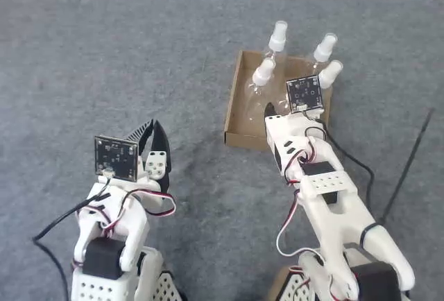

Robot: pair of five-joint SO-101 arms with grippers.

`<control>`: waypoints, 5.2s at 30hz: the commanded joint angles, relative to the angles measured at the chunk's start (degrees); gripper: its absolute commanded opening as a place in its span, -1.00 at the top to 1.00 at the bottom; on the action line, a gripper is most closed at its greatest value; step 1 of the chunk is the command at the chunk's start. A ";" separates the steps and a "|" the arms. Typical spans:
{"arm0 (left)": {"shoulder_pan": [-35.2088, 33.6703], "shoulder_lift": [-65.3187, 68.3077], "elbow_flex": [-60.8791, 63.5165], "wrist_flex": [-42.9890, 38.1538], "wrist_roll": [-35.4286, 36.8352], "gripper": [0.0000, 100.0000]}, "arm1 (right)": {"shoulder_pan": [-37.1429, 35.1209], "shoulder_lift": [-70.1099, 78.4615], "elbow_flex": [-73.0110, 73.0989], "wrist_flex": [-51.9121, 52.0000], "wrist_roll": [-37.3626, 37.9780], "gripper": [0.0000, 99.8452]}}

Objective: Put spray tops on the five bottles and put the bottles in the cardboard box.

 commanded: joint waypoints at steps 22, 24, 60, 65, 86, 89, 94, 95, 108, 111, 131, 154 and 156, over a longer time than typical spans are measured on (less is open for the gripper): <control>-0.09 -0.18 -0.13 -2.37 0.09 0.98 | 0.13 -0.75 -7.03 6.90 -0.09 0.55; -0.09 -0.18 -0.13 -2.37 0.09 0.98 | 0.13 -0.75 -7.21 6.99 -0.09 0.55; -0.26 -0.18 -0.13 -2.37 0.09 0.98 | -0.48 -35.21 -21.27 51.03 0.00 0.56; -0.26 -0.26 -0.13 -2.46 0.09 0.98 | -0.13 -43.74 -17.49 59.03 0.00 0.56; -11.78 -0.26 2.33 0.44 -0.09 0.98 | 4.70 -80.57 17.85 69.93 18.11 0.97; -13.45 -0.26 6.64 0.00 -0.09 0.98 | 5.58 -80.57 23.38 68.00 18.11 0.92; -14.51 -0.26 13.23 -0.09 -1.85 0.98 | 7.16 -80.57 29.10 64.13 17.93 0.92; -14.42 -0.26 14.20 -0.09 -3.96 0.98 | 7.16 -80.57 30.59 63.43 17.93 0.92; -12.22 -0.18 17.89 8.35 -36.57 0.98 | 6.90 -80.31 31.21 68.79 12.48 0.98; -12.22 -0.18 17.89 12.22 -36.66 0.98 | 6.90 -80.31 31.21 74.68 12.48 0.98; -12.13 -0.26 17.89 18.20 -36.66 0.98 | 6.64 -80.31 31.21 77.05 12.40 0.98; -12.13 -0.26 17.89 18.20 -36.66 0.98 | 6.64 -80.31 31.21 77.05 12.40 0.98; -12.13 -0.26 17.89 18.20 -36.66 0.98 | 6.64 -80.31 31.21 77.05 12.40 0.98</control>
